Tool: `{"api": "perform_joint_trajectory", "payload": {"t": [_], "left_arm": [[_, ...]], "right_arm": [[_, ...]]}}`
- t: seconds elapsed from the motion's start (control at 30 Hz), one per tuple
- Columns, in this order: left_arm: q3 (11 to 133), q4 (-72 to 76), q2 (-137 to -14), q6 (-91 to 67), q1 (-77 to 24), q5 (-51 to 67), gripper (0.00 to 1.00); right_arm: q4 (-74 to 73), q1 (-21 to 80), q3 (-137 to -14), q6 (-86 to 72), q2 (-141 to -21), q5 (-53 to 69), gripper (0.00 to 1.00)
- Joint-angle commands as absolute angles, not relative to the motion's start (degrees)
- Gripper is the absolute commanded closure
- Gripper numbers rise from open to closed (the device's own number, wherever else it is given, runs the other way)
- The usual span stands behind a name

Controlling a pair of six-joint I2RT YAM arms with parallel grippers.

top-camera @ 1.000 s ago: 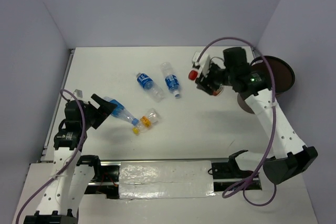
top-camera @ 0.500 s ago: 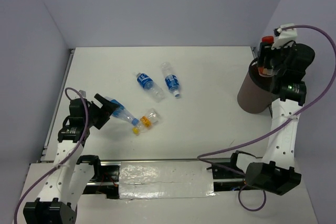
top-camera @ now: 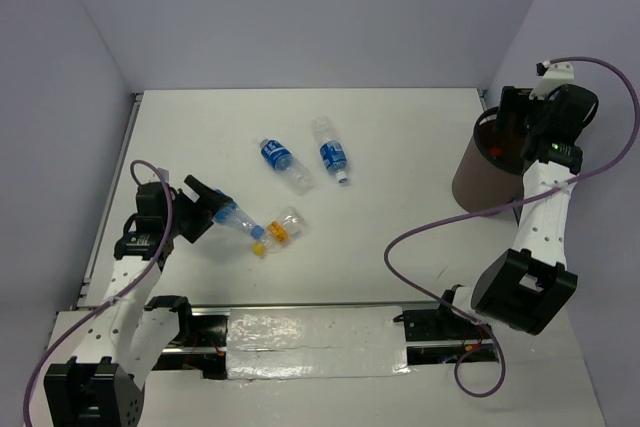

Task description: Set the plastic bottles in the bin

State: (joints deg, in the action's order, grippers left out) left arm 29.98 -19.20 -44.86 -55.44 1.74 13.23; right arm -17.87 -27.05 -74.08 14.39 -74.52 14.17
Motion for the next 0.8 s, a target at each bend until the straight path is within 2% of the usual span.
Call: {"api": "perform_joint_trajectory", "payload": {"t": [0.0,0.17,0.23,0.3,0.33,0.4,0.5,0.6,0.77], "left_arm": [[30.2,-17.3,-44.3,-54.7,1.8,14.1,0.01],[29.7,-17.0,-44.4,-55.1,1.8,14.2,0.01],[29.8,-16.9,-44.6,-55.0,1.8,14.3,0.01],[30.2,-17.0,-45.0,-54.8,1.8,14.3,0.01],[30.4,-17.0,-45.3,-54.6,1.8,14.4,0.01],[30.8,-17.1,-45.6,-54.2,1.8,14.5,0.01],[31.6,-17.9,-45.9,-53.5,1.8,14.9,0.01],[32.0,-19.2,-45.1,-53.3,1.8,14.3,0.01],[31.2,-21.5,-41.9,-54.2,1.8,13.4,0.01]], "right_arm": [[-16.6,-27.2,-76.6,14.8,-71.5,19.1,0.0],[-24.2,-24.7,-81.7,22.2,-70.0,35.8,0.0],[-31.5,-22.3,-83.2,29.7,-69.8,42.2,0.0],[-43.2,-15.2,-84.1,36.8,-70.3,48.6,0.0],[-47.2,-11.8,-84.2,46.1,-70.6,49.5,0.0],[-56.1,-1.4,-82.5,55.1,-70.2,50.1,0.0],[-58.0,11.5,-73.2,71.4,-67.9,50.9,0.0],[-52.0,22.5,-67.8,74.3,-68.4,47.2,0.0],[-50.5,36.8,-69.4,77.6,-77.3,39.7,0.0]]}}
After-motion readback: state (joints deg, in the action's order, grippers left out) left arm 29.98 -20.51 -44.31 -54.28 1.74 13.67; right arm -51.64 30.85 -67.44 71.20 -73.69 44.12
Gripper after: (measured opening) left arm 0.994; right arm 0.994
